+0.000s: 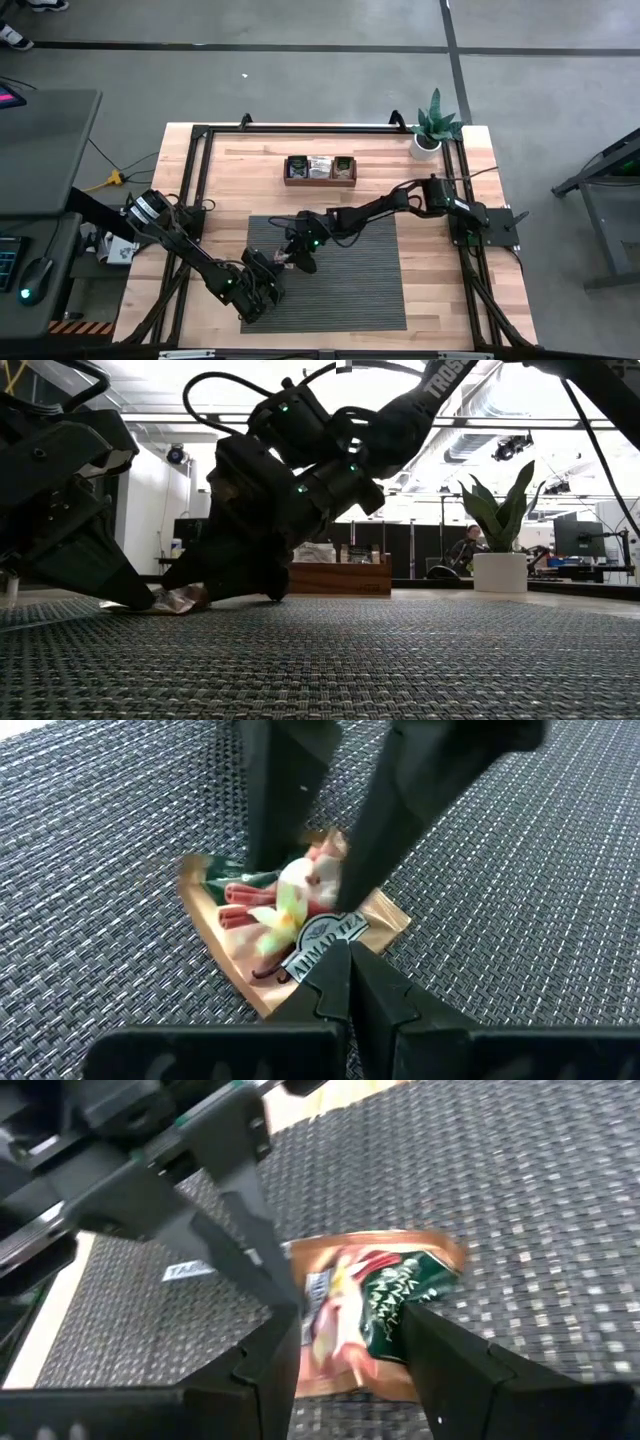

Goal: Pick & Place Tea
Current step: Put the light brown tea bag into the right compartment of the wooden organizer

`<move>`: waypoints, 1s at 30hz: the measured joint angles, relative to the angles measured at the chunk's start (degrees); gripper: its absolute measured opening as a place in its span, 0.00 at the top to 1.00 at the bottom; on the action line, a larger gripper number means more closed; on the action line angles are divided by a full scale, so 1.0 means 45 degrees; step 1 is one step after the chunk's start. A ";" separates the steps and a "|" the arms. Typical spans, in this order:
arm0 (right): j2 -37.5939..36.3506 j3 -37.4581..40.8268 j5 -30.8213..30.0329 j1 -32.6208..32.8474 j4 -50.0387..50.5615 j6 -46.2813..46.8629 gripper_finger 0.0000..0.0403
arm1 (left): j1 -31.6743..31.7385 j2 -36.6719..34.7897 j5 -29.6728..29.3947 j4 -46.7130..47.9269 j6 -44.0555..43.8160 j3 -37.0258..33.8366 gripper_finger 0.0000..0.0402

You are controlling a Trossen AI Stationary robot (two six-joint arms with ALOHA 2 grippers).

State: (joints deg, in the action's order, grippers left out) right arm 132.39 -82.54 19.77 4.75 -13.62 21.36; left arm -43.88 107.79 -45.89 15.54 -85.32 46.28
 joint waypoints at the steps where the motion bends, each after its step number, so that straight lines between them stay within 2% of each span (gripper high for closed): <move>1: -0.0004 0.0000 0.0008 0.0058 0.0056 -0.0020 0.58 | 0.0000 0.0000 0.0000 0.0002 0.0003 0.0000 1.00; 11: -0.0004 0.0033 0.0069 0.0097 -0.0227 -0.0145 0.61 | -0.0004 0.0000 0.0001 -0.0080 0.0000 0.0000 1.00; 30: 0.0020 0.0053 0.0204 -0.0189 -0.0618 -0.0528 0.98 | -0.0005 0.0000 0.0019 -0.0206 0.0000 0.0000 1.00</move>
State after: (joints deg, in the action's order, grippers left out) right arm 132.49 -82.30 20.69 3.90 -16.40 18.98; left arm -43.90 107.79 -45.80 14.61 -85.32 46.28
